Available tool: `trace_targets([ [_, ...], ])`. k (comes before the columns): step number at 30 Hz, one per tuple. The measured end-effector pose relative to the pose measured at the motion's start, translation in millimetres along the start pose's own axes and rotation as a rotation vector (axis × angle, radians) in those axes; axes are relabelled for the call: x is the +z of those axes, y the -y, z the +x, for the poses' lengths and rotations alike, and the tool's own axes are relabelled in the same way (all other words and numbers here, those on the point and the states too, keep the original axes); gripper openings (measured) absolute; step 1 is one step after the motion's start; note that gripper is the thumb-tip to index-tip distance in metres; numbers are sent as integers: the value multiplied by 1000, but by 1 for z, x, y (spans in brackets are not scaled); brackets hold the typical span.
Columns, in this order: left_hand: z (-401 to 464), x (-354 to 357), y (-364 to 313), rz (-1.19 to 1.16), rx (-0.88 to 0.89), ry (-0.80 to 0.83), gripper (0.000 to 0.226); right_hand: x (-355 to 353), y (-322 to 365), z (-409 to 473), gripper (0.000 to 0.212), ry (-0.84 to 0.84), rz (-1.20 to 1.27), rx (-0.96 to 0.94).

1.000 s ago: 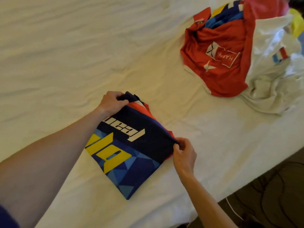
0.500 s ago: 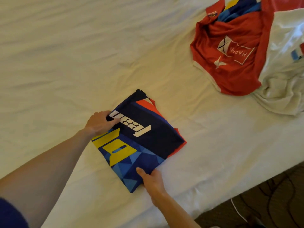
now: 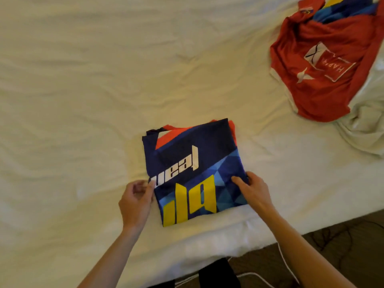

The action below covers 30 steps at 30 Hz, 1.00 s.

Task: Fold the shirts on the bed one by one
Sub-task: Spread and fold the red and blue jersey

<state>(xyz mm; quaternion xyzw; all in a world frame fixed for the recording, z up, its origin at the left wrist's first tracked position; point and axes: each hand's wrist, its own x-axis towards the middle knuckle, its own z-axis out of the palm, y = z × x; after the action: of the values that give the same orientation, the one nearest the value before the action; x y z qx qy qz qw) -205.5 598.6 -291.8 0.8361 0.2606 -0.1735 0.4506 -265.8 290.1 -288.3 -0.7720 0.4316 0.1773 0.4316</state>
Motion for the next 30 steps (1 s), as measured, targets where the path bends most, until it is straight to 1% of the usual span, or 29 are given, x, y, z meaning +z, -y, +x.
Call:
trace_targets([
  [1, 7, 4, -8, 24, 33, -72, 31, 3, 4, -4, 27, -60, -24, -48],
  [2, 15, 9, -17, 49, 62, -127, 34, 7, 10, -6, 39, -120, -32, -107],
  [3, 23, 15, -26, 62, 79, -153, 35, 12, 17, -4, 51, -179, -43, -172],
  [4, 29, 22, -35, 74, 85, -162, 34, 15, 25, 0, 57, -228, -66, -223],
  [5, 35, 28, -44, 94, 78, -163, 32, 17, 34, 7, 58, -258, -90, -256],
  [8, 48, 39, -57, 186, 82, -186, 26, 19, 64, 36, 47, -247, -207, -212],
  [10, 51, 40, -60, 244, 177, -267, 26, 15, 79, 56, 33, -244, -246, -205],
  [13, 54, 38, -65, 266, 366, -362, 30, 8, 84, 73, 22, -277, -126, -236],
  [15, 60, 38, -66, 285, 408, -331, 30, 7, 77, 73, 21, -272, -44, -215],
  [17, 68, 41, -66, 310, 286, -272, 30, 7, 67, 65, 30, -240, 21, -186],
  [18, 71, 43, -69, 339, 221, -275, 30, 7, 61, 59, 34, -222, 61, -165],
  [19, 72, 46, -72, 386, 212, -300, 32, 6, 55, 51, 34, -202, 89, -147],
  [20, 71, 50, -77, 428, 272, -332, 33, 4, 47, 44, 30, -179, 97, -131],
  [21, 70, 56, -86, 452, 399, -336, 34, 3, 40, 36, 26, -154, 86, -110],
  [22, 70, 64, -97, 460, 553, -281, 34, 1, 32, 29, 26, -132, 66, -84],
  [23, 71, 73, -108, 457, 686, -153, 39, 0, 24, 23, 29, -112, 43, -58],
  [24, 73, 84, -121, 469, 765, 28, 49, -1, 18, 18, 33, -86, 23, -35],
  [26, 78, 107, -150, 579, 784, 389, 70, -3, 7, 9, 38, -10, 9, 3],
  [27, 81, 119, -164, 677, 757, 507, 77, -4, 3, 6, 38, 34, 9, 19],
  [28, 84, 131, -177, 796, 726, 571, 82, -5, 0, 4, 37, 75, 3, 32],
  [30, 90, 149, -200, 999, 660, 632, 86, -7, -7, 2, 37, 136, -9, 60],
])
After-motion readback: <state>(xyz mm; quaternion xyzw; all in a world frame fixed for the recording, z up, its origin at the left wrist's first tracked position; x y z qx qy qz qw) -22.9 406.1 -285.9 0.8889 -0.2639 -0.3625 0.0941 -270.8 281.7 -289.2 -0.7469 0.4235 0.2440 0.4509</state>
